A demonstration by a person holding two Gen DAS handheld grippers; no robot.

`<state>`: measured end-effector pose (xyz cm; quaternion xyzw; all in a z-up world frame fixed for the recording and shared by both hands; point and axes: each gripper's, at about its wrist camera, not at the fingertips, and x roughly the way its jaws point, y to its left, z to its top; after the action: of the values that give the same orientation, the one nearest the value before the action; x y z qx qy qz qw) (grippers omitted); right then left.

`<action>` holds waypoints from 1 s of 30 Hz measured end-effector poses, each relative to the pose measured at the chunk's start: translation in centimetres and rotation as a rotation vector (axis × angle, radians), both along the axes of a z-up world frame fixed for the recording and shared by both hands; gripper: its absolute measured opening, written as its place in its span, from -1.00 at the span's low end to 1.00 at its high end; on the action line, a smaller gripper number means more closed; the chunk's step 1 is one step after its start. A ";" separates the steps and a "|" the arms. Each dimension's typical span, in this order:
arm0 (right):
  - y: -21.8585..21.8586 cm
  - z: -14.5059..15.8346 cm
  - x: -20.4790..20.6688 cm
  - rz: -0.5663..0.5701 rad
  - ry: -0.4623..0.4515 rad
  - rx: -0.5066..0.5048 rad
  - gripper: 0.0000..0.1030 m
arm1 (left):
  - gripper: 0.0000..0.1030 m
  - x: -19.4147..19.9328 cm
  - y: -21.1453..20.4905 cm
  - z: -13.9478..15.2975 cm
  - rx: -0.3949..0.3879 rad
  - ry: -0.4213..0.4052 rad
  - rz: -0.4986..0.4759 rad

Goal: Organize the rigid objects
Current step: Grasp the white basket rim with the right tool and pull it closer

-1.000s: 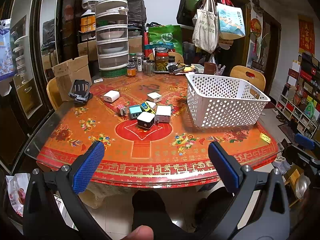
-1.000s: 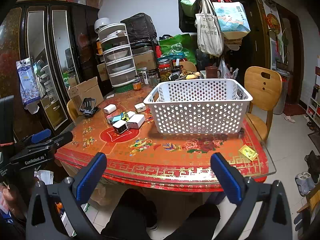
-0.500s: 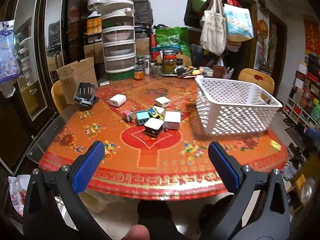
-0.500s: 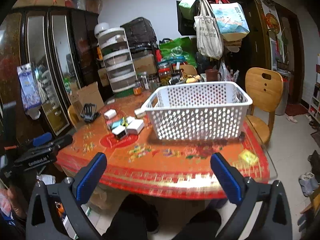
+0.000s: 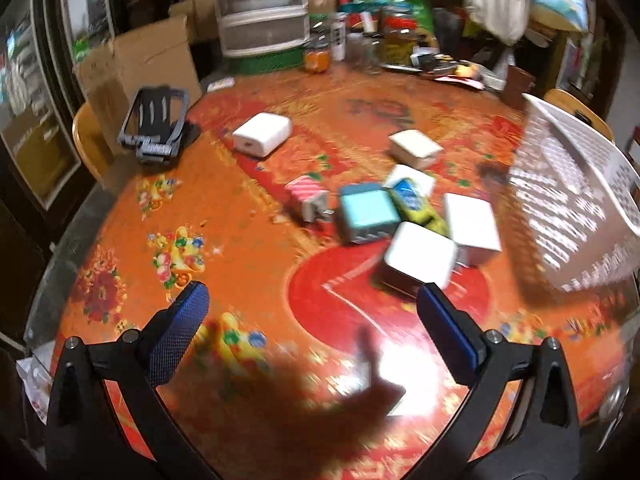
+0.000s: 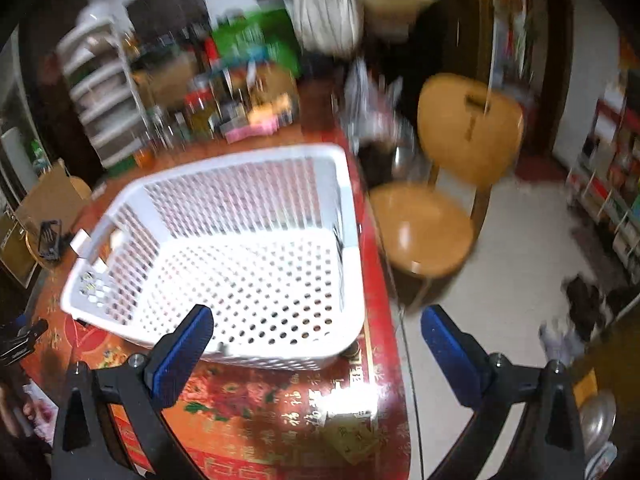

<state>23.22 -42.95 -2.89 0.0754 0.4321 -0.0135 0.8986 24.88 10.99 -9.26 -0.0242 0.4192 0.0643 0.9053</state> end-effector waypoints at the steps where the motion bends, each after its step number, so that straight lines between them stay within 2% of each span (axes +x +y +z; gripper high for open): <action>1: -0.2 -0.6 0.6 -0.002 0.014 0.000 1.00 | 0.99 0.9 1.0 -0.2 -0.012 0.001 0.012; 6: -1.2 -2.7 3.2 -0.032 0.066 0.016 0.95 | 0.99 4.0 4.4 -0.6 -0.004 0.018 0.068; 8: -1.6 -3.1 3.7 -0.030 0.082 0.025 0.75 | 0.99 5.8 5.7 -0.8 0.017 0.031 0.083; 10: -1.6 -3.8 4.4 -0.033 0.118 0.016 0.46 | 0.99 8.0 7.1 -1.1 0.048 0.053 0.105; 14: -1.3 -4.6 4.9 -0.021 0.136 0.022 0.02 | 0.99 12.0 8.7 -1.5 0.075 0.077 0.098; 16: -1.0 -4.7 5.2 -0.012 0.148 0.010 -0.47 | 0.99 14.1 8.9 -1.9 0.091 0.095 0.074; 21: 0.3 -4.9 5.6 -0.019 0.183 -0.070 -0.68 | 0.99 19.0 8.7 -2.3 0.119 0.123 0.025; 26: 0.3 -4.9 5.8 -0.023 0.195 -0.071 -0.69 | 0.98 23.4 9.1 -3.0 0.110 0.144 0.015; 30: 0.1 -4.8 6.0 -0.019 0.197 -0.062 -0.69 | 0.96 25.3 9.4 -4.2 0.086 0.161 0.017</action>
<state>29.19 -42.80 -7.73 0.0498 0.5171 -0.0428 0.8534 50.22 20.37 -13.41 0.0166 0.4873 0.0915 0.8682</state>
